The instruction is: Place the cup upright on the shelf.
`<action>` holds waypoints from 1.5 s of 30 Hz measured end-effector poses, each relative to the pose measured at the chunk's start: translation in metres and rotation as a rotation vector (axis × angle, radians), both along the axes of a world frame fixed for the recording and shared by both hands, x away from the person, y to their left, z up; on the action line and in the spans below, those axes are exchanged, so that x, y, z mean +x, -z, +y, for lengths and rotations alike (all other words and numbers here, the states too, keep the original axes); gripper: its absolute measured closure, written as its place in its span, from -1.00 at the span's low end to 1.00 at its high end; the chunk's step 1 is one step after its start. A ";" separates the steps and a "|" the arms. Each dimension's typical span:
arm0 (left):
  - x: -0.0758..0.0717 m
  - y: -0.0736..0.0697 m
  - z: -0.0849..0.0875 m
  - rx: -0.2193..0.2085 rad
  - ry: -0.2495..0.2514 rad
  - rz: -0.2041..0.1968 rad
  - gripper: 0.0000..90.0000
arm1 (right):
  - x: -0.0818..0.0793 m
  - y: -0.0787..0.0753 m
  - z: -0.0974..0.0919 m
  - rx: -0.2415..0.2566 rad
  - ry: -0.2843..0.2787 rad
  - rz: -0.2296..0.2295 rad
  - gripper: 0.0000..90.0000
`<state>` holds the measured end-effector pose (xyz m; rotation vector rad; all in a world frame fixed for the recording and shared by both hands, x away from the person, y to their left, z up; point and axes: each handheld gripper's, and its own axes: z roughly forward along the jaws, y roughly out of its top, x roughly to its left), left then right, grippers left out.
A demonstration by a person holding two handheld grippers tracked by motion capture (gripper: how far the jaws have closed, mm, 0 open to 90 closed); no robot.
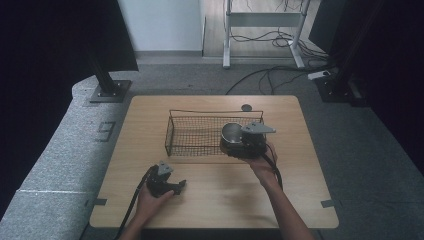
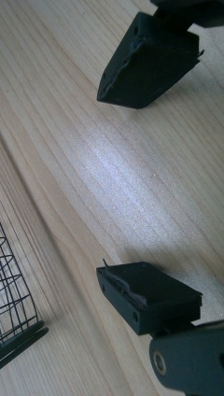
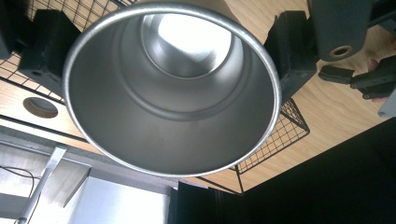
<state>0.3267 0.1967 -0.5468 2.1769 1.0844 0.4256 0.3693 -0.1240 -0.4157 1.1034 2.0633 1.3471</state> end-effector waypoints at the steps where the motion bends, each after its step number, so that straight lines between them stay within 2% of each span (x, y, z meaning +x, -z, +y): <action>1: 0.000 0.000 0.000 0.000 0.000 0.000 -0.68 | 0.001 0.000 0.001 -0.002 0.000 0.000 -0.59; 13: 0.000 0.000 0.000 0.000 0.000 -0.001 -0.68 | 0.013 -0.008 0.001 -0.016 0.016 0.003 -0.59; 36: 0.000 0.000 0.000 -0.003 -0.002 -0.001 -0.68 | 0.043 -0.002 0.003 -0.043 0.022 0.041 -0.59; 45: 0.000 0.000 0.000 -0.003 -0.001 0.000 -0.68 | 0.058 -0.001 0.007 -0.073 0.034 0.056 -0.59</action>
